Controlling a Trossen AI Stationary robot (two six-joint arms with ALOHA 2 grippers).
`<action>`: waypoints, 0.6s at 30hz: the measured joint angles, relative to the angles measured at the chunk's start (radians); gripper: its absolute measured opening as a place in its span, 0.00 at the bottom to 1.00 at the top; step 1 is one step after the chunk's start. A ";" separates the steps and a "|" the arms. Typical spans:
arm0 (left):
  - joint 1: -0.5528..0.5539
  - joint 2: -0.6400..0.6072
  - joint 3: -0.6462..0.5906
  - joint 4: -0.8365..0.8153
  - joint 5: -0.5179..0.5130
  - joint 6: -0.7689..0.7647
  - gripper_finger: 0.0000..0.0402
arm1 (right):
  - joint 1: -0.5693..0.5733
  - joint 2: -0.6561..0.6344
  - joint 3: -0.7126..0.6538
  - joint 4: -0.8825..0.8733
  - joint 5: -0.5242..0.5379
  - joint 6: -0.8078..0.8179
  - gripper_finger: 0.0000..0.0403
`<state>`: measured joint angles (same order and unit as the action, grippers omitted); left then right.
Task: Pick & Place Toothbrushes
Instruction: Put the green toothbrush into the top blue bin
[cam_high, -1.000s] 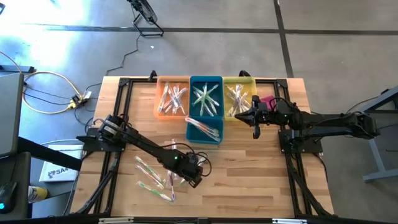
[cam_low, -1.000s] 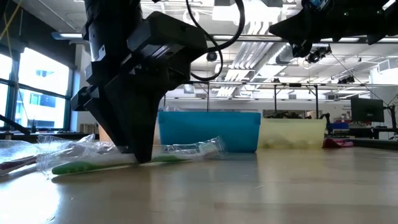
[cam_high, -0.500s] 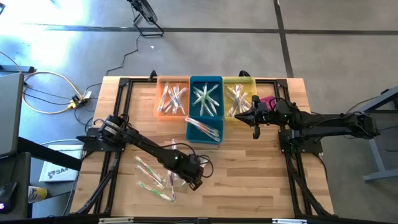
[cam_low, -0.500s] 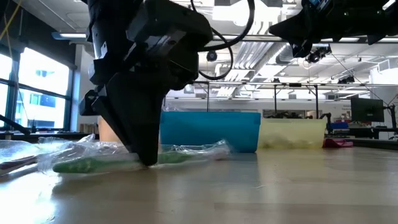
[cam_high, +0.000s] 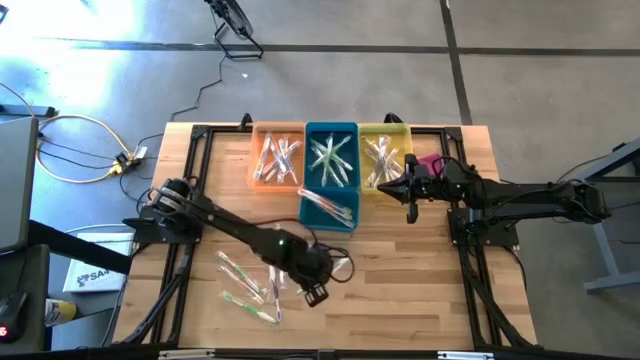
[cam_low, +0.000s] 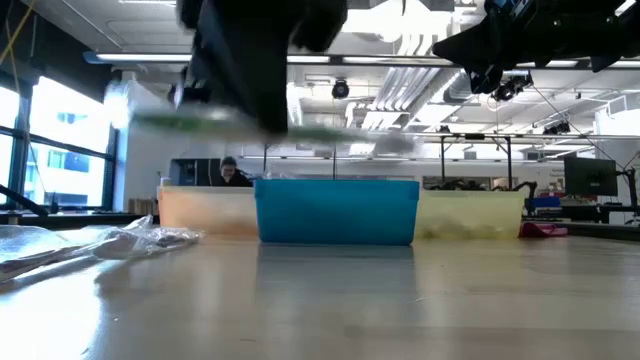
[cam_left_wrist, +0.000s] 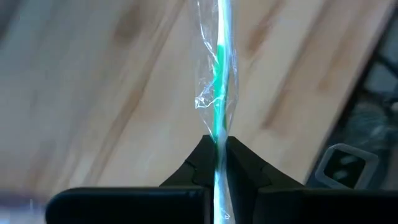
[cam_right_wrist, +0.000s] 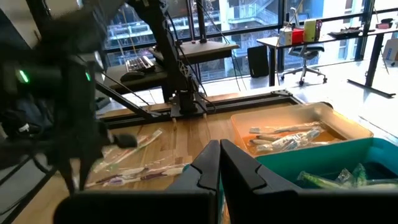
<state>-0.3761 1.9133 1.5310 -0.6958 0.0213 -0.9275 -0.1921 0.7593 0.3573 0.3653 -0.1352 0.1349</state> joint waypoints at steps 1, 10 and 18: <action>0.005 -0.001 0.038 -0.023 -0.011 0.025 0.03 | 0.000 0.000 0.000 -0.007 -0.002 0.001 0.01; 0.082 -0.016 0.340 -0.510 -0.241 0.138 0.03 | 0.003 0.000 0.000 -0.019 -0.002 0.003 0.01; 0.196 -0.017 0.427 -0.689 -0.352 0.223 0.06 | 0.003 0.000 0.000 -0.019 -0.003 0.003 0.01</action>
<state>-0.1803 1.8967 1.9579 -1.3852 -0.3305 -0.7046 -0.1894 0.7593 0.3576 0.3466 -0.1379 0.1379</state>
